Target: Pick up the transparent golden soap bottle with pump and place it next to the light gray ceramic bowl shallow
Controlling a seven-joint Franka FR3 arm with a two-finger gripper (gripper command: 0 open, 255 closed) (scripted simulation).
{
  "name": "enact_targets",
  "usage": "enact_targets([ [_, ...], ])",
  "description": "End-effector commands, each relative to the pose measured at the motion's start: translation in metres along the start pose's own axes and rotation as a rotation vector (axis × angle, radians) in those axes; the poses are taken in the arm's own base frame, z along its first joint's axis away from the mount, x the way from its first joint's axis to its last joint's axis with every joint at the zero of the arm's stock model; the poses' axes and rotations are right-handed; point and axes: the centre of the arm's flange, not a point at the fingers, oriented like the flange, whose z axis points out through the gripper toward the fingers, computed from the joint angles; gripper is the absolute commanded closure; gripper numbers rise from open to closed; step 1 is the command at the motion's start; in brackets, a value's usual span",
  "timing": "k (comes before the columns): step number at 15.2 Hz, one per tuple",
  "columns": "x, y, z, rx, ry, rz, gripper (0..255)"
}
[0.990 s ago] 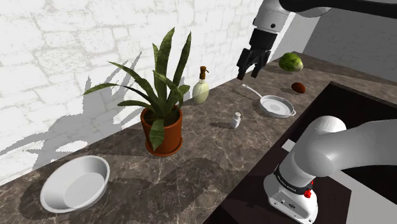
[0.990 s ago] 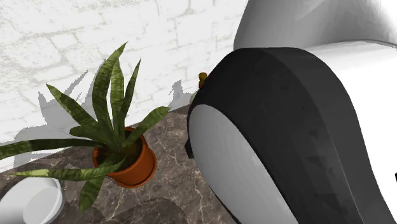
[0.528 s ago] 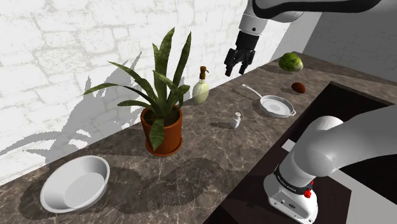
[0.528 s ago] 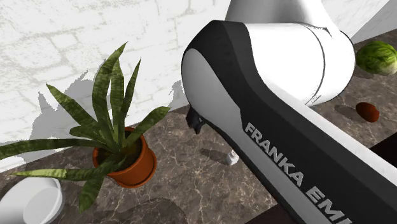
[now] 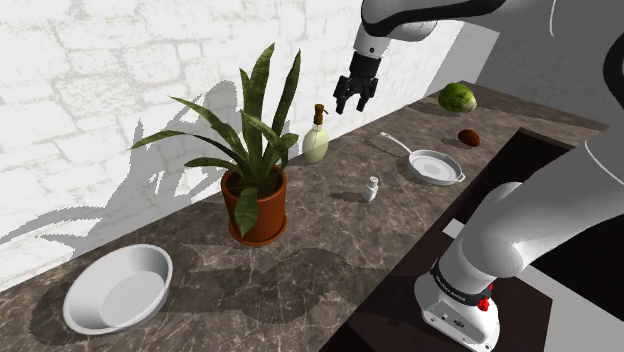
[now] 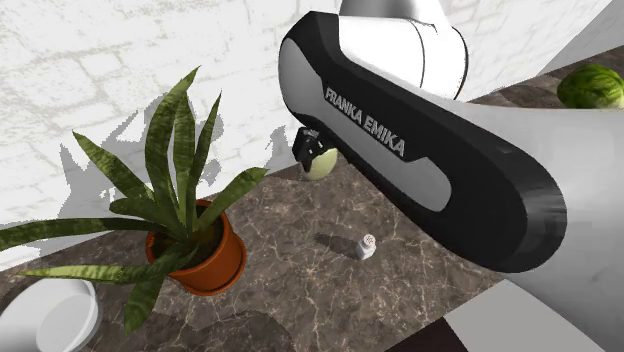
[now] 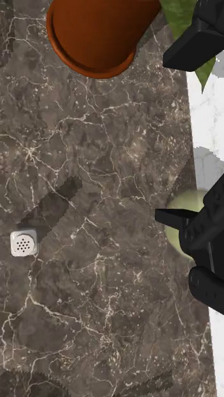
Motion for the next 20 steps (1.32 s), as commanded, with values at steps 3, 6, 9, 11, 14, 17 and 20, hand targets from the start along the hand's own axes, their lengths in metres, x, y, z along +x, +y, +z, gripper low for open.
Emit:
enact_targets([
  [3,0.049,0.017,0.014,-0.006,0.012,0.002,0],
  [6,0.084,0.03,0.025,-0.01,0.02,0.004,0],
  [9,0.118,0.043,0.034,-0.014,0.029,0.007,0],
  [11,0.141,0.052,0.041,-0.017,0.034,0.008,0],
  [14,0.176,0.065,0.05,-0.021,0.043,0.01,0],
  [17,0.199,0.074,0.056,-0.023,0.048,0.011,0],
  [20,0.2,0.074,0.072,-0.023,0.048,0.011,0],
])
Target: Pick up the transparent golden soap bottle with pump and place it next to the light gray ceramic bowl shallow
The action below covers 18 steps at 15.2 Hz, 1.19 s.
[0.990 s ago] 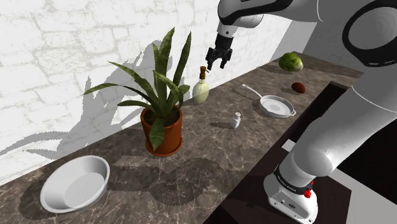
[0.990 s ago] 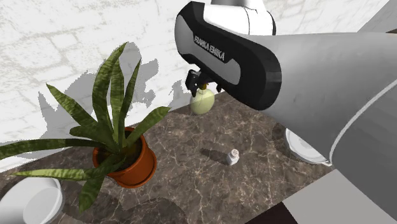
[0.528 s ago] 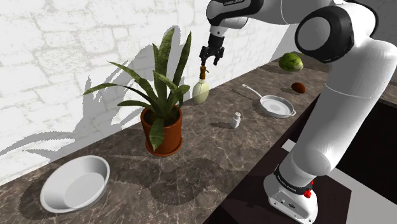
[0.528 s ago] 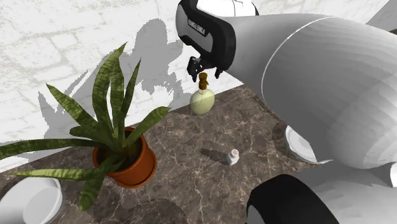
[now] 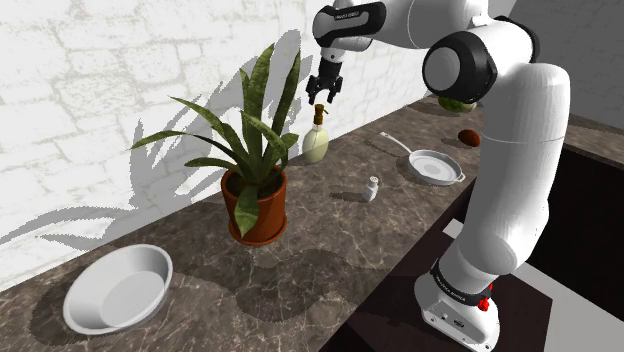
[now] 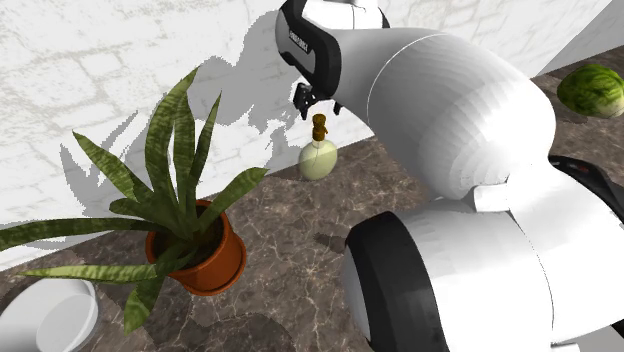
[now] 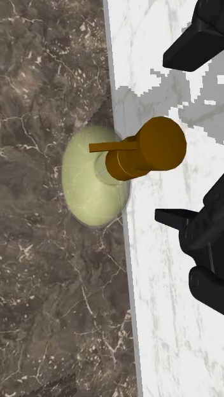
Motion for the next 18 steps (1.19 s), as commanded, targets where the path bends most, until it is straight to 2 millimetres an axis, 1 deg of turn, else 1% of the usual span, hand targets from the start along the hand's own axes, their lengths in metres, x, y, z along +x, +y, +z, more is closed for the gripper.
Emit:
enact_targets([
  [1,0.001,0.0,0.01,0.0,0.001,0.0,0],
  [3,0.001,0.0,0.02,0.0,0.001,0.0,0],
  [4,0.001,0.0,0.029,0.0,0.001,0.0,0],
  [12,0.001,0.0,0.029,0.0,0.001,0.0,0],
  [13,0.001,0.0,0.029,0.0,0.001,0.0,255],
  [18,0.001,0.0,0.029,0.0,0.001,0.0,255],
])
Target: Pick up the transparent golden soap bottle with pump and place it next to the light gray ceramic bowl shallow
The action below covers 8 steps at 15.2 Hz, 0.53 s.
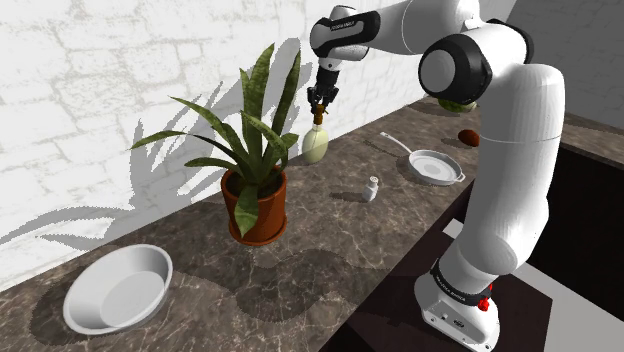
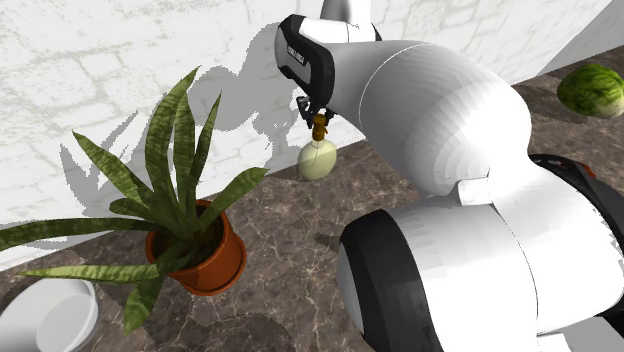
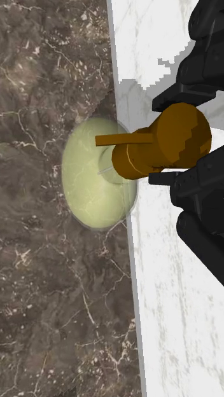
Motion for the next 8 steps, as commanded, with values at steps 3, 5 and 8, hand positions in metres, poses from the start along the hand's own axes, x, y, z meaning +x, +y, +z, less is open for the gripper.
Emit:
enact_targets([
  [3,0.0,0.0,0.0,0.0,-0.001,0.0,255],
  [5,0.0,-0.001,-0.005,0.0,-0.001,0.0,255],
  [8,0.002,-0.003,-0.02,0.0,-0.001,0.0,255],
])
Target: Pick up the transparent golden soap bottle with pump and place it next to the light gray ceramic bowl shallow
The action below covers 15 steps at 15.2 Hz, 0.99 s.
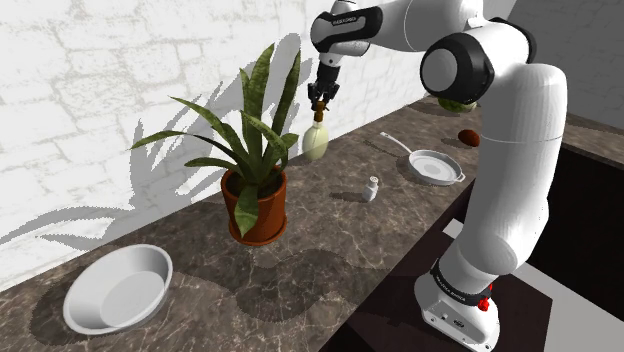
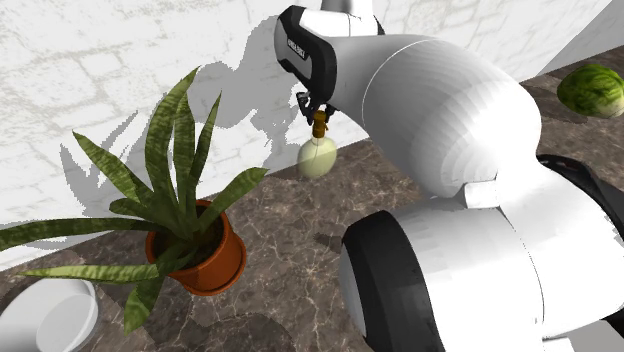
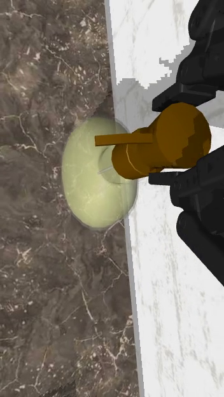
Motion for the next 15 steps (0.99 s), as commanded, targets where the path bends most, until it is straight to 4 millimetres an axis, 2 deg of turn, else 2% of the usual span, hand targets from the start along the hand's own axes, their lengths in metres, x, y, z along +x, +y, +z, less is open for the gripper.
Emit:
enact_targets([
  [1,0.002,-0.002,-0.012,0.0,0.001,0.0,255],
  [15,0.009,-0.011,-0.085,0.0,0.001,0.0,255],
])
